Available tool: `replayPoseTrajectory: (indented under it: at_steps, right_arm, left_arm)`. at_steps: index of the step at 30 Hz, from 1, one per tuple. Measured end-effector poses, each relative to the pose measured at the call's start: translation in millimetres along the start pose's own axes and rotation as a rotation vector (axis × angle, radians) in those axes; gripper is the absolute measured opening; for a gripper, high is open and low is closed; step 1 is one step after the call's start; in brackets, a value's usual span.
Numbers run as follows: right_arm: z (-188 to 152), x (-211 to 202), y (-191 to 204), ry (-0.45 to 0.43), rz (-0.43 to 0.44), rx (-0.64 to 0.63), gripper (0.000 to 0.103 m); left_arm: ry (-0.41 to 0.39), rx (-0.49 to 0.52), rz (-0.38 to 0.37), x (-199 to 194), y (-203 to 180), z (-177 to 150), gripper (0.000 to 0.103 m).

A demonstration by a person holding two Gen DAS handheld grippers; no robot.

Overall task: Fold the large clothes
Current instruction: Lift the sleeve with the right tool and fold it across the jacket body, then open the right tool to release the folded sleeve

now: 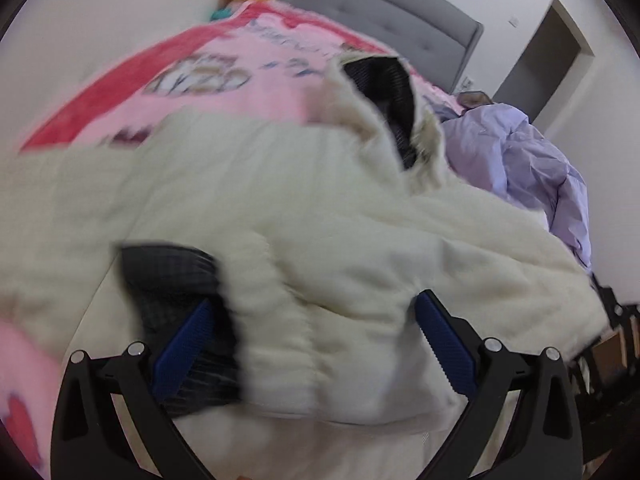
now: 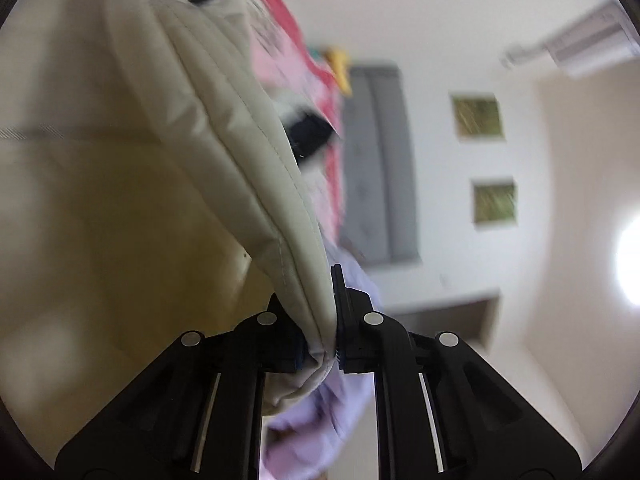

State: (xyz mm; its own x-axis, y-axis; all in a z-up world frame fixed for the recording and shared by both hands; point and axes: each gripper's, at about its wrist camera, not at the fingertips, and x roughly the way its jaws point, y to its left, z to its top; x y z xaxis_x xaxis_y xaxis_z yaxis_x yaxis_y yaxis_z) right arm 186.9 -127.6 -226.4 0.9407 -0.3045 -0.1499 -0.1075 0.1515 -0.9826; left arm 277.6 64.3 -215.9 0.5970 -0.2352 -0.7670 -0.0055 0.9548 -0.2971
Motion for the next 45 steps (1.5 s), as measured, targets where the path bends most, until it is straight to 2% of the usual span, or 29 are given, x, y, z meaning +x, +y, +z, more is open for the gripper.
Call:
replayPoseTrajectory:
  at_steps: [2, 3, 6, 8, 10, 12, 14, 15, 16, 17, 18, 19, 20, 21, 22, 24, 26, 27, 30, 32, 34, 40, 41, 42, 43, 45]
  right_arm:
    - [-16.3, 16.6, -4.9, 0.063, 0.025, 0.053, 0.01]
    - [-26.9, 29.1, 0.3, 0.106, 0.089, 0.067, 0.01]
    - [-46.1, 51.7, 36.9, 0.159, 0.246, 0.002, 0.011]
    - [-52.8, 52.2, 61.0, 0.166, 0.306, -0.049, 0.011]
    - [-55.5, 46.2, 81.0, 0.163, 0.319, -0.089, 0.012]
    - [-52.7, 39.0, 86.1, 0.16, 0.279, -0.102, 0.013]
    - [-65.5, 20.1, 81.7, 0.151, 0.268, -0.07, 0.021]
    - [-67.1, 14.1, 70.3, 0.136, 0.281, -0.019, 0.034]
    - [-65.5, 16.0, 63.0, 0.131, 0.291, 0.029, 0.056]
    - [-68.0, 10.3, 48.8, 0.117, 0.299, 0.118, 0.064]
    - [-74.4, 1.5, 43.5, 0.1, 0.312, 0.187, 0.065]
    - [-80.4, -11.3, 24.7, 0.066, 0.332, 0.292, 0.063]
    - [-87.9, -23.4, 14.1, 0.054, 0.329, 0.373, 0.058]
    - [-97.4, -34.0, 8.6, 0.072, 0.355, 0.453, 0.035]
    - [-103.5, -38.3, 3.9, 0.099, 0.393, 0.517, 0.022]
    - [-117.3, -30.4, -4.8, 0.155, 0.486, 0.678, 0.022]
    - [-125.9, -22.0, 3.7, 0.187, 0.558, 0.761, 0.022]
    - [-128.1, -13.1, 6.0, 0.208, 0.563, 0.766, 0.022]
    - [-131.0, 13.5, 26.6, 0.303, 0.627, 0.759, 0.022]
    - [-134.8, 20.1, 38.0, 0.333, 0.616, 0.721, 0.022]
    - [-133.3, 17.4, 50.0, 0.356, 0.594, 0.666, 0.022]
    - [-135.8, 10.4, 58.4, 0.366, 0.581, 0.684, 0.023]
    - [-134.4, 8.0, 55.0, 0.359, 0.576, 0.686, 0.025]
    - [-134.0, 7.0, 49.3, 0.35, 0.566, 0.697, 0.034]
    - [-134.1, 3.1, 40.0, 0.331, 0.55, 0.723, 0.058]
    - [-133.7, -13.3, 15.7, 0.241, 0.518, 0.803, 0.079]
  left_arm:
    - [0.012, 0.048, 0.027, 16.2, -21.9, 9.5, 0.099]
    - [0.036, 0.066, 0.036, 26.9, -30.2, 11.6, 0.099]
    - [0.088, 0.107, 0.085, 51.3, -48.2, 8.4, 0.099]
    - [0.094, 0.146, 0.11, 61.1, -55.2, 2.2, 0.099]
    - [0.1, 0.191, 0.142, 70.1, -57.6, -2.0, 0.099]
    - [0.081, 0.24, 0.158, 71.3, -59.6, -7.3, 0.099]
    - [0.051, 0.241, 0.131, 59.6, -55.1, -7.7, 0.099]
    - [0.025, 0.23, 0.109, 48.9, -51.1, -7.5, 0.098]
    - [-0.003, 0.228, 0.094, 40.8, -50.0, -8.4, 0.098]
    - [-0.059, 0.236, 0.084, 25.8, -48.3, -11.6, 0.098]
    - [-0.105, 0.252, 0.075, 14.1, -48.3, -15.2, 0.098]
    - [-0.167, 0.291, 0.048, -2.0, -51.0, -22.8, 0.098]
    - [-0.193, 0.325, 0.03, -9.4, -55.3, -27.5, 0.098]
    - [-0.205, 0.373, 0.005, -15.2, -61.9, -33.9, 0.098]
    - [-0.183, 0.432, -0.035, -16.2, -69.7, -41.4, 0.098]
    - [-0.112, 0.464, -0.079, -5.9, -79.2, -46.4, 0.098]
    - [-0.054, 0.479, -0.016, 13.2, -86.0, -49.2, 0.098]
    - [-0.037, 0.48, 0.01, 20.7, -87.4, -48.4, 0.098]
    - [0.038, 0.411, -0.011, 36.6, -83.8, -41.9, 0.098]
    - [0.092, 0.372, -0.016, 46.5, -79.4, -42.1, 0.099]
    - [0.1, 0.375, -0.007, 53.6, -78.9, -44.6, 0.099]
    - [0.12, 0.39, 0.012, 60.8, -83.0, -42.5, 0.099]
    - [0.107, 0.386, 0.002, 57.1, -82.1, -42.0, 0.099]
    - [0.085, 0.374, -0.013, 50.7, -80.8, -41.4, 0.099]
    - [0.06, 0.359, -0.029, 43.8, -78.6, -40.7, 0.098]
    - [-0.01, 0.31, -0.083, 21.2, -67.4, -42.1, 0.098]
